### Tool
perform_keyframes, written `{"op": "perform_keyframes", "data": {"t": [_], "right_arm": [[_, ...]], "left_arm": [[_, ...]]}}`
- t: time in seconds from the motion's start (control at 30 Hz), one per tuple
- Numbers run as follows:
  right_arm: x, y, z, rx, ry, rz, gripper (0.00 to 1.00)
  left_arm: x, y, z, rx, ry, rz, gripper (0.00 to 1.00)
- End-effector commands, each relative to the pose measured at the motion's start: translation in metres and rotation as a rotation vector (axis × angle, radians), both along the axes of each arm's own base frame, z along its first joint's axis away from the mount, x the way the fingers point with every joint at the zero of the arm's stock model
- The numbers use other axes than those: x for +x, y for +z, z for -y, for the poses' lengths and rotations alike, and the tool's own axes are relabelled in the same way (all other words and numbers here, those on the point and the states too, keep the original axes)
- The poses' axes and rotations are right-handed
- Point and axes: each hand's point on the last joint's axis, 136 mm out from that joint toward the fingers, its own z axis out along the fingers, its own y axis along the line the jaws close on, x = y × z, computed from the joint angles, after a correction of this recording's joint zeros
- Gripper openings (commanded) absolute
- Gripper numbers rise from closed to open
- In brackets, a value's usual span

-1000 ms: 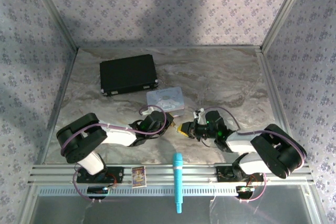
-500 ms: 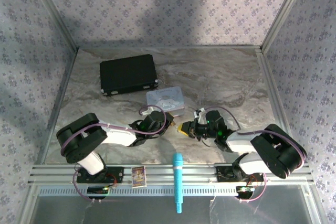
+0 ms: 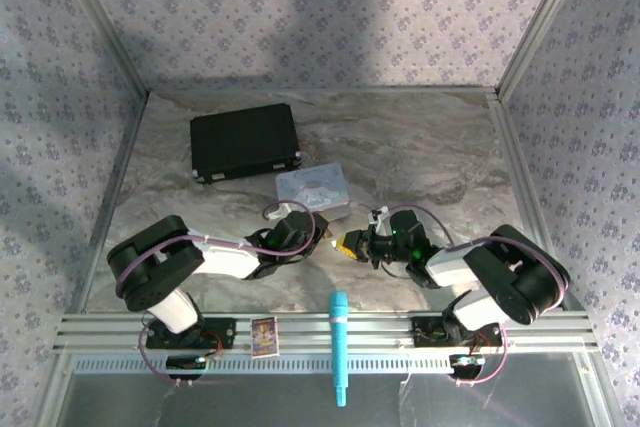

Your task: Unlock a padlock with a key

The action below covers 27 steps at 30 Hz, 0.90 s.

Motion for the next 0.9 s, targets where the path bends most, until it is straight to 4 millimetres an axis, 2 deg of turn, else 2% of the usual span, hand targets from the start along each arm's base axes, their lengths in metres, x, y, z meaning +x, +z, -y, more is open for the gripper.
{"op": "perform_keyframes", "data": {"t": [0.0, 0.27, 0.6, 0.77, 0.87], "right_arm": [[0.019, 0.036, -0.013, 0.091, -0.021, 0.080, 0.00], [0.021, 0.027, -0.014, 0.082, -0.036, 0.033, 0.00], [0.031, 0.037, -0.018, 0.173, -0.064, 0.010, 0.00], [0.035, 0.028, -0.017, 0.189, -0.077, -0.035, 0.00], [0.037, 0.029, -0.017, 0.219, -0.084, -0.035, 0.00]], "left_arm": [[-0.014, 0.012, 0.019, -0.083, -0.069, -0.039, 0.00], [-0.012, 0.016, 0.019, -0.105, -0.059, -0.025, 0.00], [-0.012, 0.024, 0.021, -0.141, -0.069, 0.004, 0.00], [-0.011, 0.026, 0.022, -0.147, -0.068, 0.010, 0.00], [-0.010, 0.026, 0.023, -0.143, -0.069, 0.014, 0.00]]}}
